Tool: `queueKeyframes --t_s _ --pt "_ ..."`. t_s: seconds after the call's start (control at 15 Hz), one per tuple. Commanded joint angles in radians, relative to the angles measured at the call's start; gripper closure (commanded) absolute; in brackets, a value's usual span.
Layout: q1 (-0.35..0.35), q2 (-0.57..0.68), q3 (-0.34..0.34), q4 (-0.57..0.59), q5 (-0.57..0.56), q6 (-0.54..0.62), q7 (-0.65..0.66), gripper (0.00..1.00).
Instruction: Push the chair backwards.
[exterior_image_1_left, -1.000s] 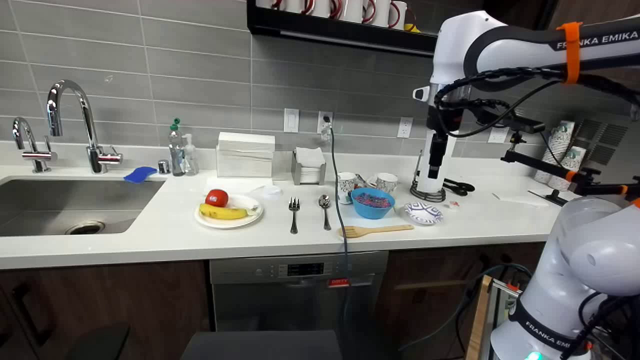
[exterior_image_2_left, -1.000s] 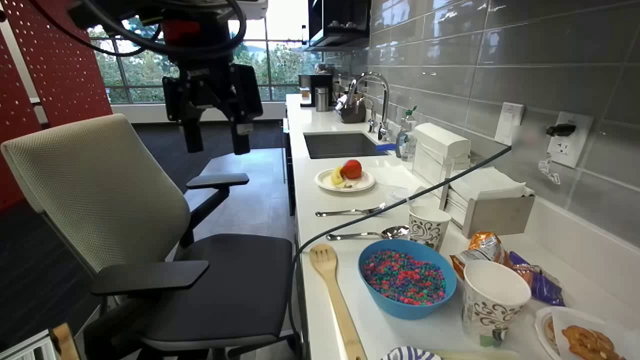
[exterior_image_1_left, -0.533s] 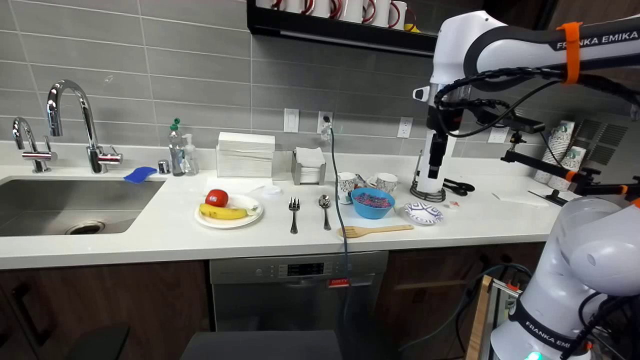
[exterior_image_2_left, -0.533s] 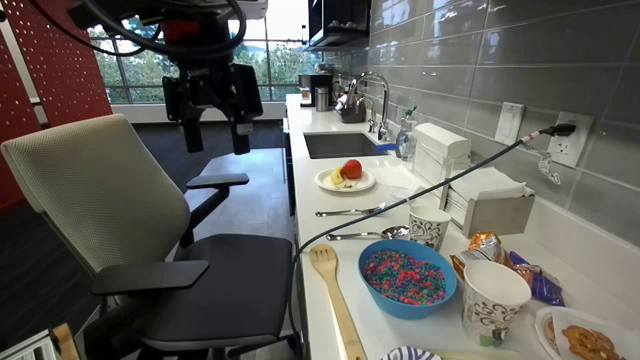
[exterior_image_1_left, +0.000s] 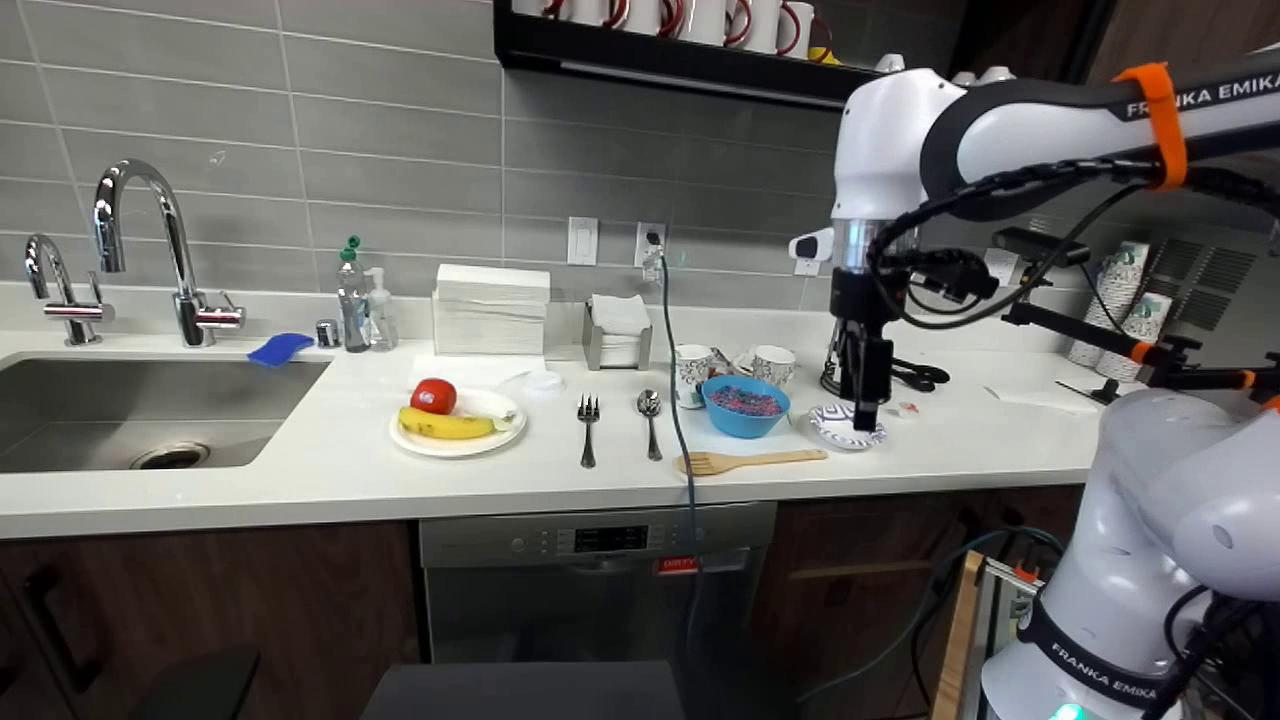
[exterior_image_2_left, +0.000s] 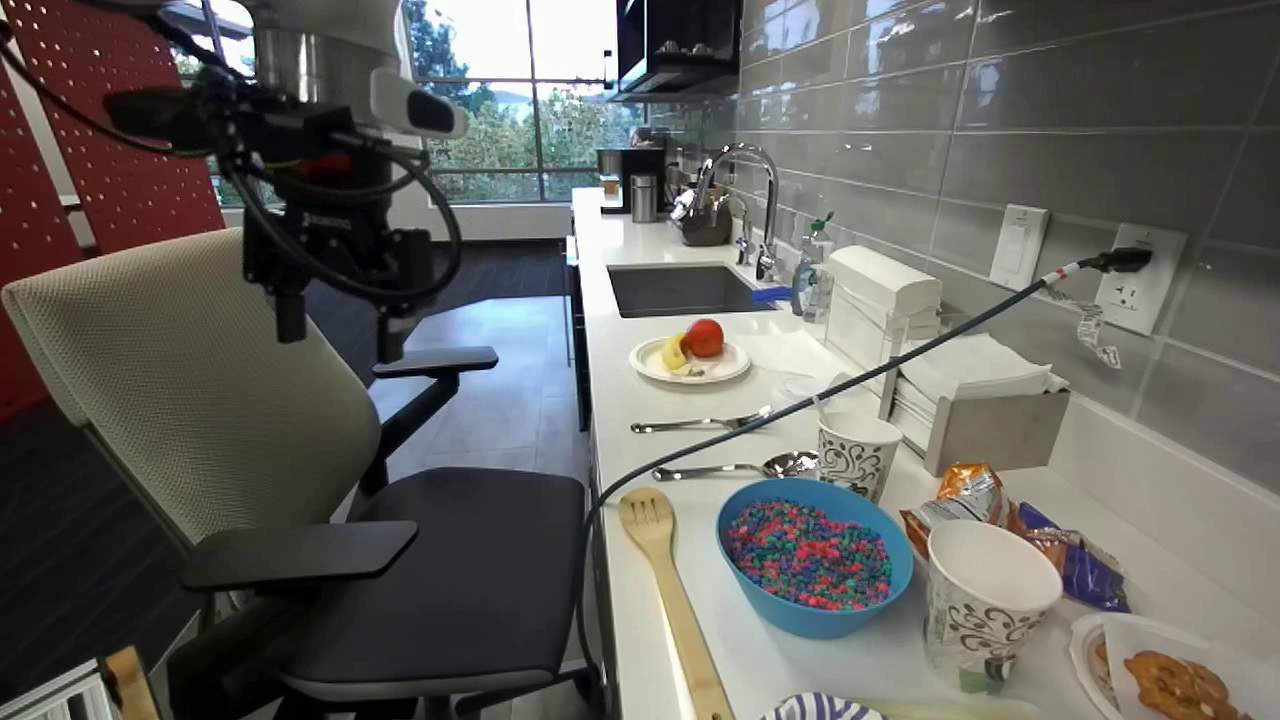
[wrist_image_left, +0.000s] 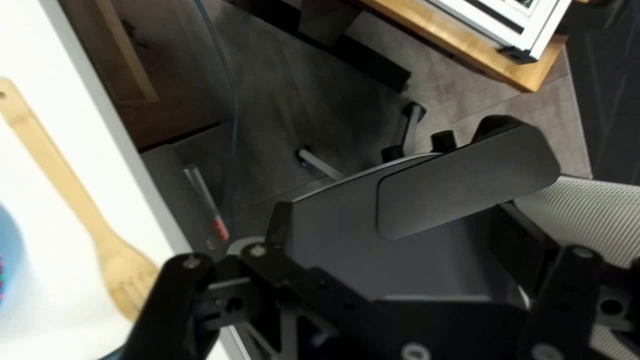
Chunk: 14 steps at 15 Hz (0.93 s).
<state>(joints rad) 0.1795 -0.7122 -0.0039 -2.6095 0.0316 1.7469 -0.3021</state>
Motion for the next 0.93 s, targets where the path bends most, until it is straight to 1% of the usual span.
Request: queueKeyframes --t_s 0.0,0.07,0.2,0.33,0.53,0.6,0.67,0.73,0.8,0.87 --pt "0.120 0.011 0.035 -0.083 0.136 0.072 -0.067 0.25" --pt "0.158 0.026 0.046 -0.095 0.185 0.101 -0.083 0.26" --pt "0.229 0.065 0.065 -0.102 0.291 0.149 -0.118 0.42" --pt "0.295 0.111 0.081 -0.092 0.423 0.195 -0.142 0.58" --pt "0.355 0.189 0.113 -0.057 0.636 0.261 -0.129 0.81" --pt "0.361 0.210 0.131 -0.048 0.705 0.308 -0.126 0.87" --pt "0.363 0.233 0.147 -0.038 0.769 0.349 -0.135 0.96" --pt "0.364 0.254 0.154 -0.020 0.818 0.362 -0.157 0.99" --pt "0.326 0.189 0.173 -0.055 0.741 0.316 -0.131 0.85" --pt "0.325 0.209 0.183 -0.042 0.777 0.331 -0.140 0.93"
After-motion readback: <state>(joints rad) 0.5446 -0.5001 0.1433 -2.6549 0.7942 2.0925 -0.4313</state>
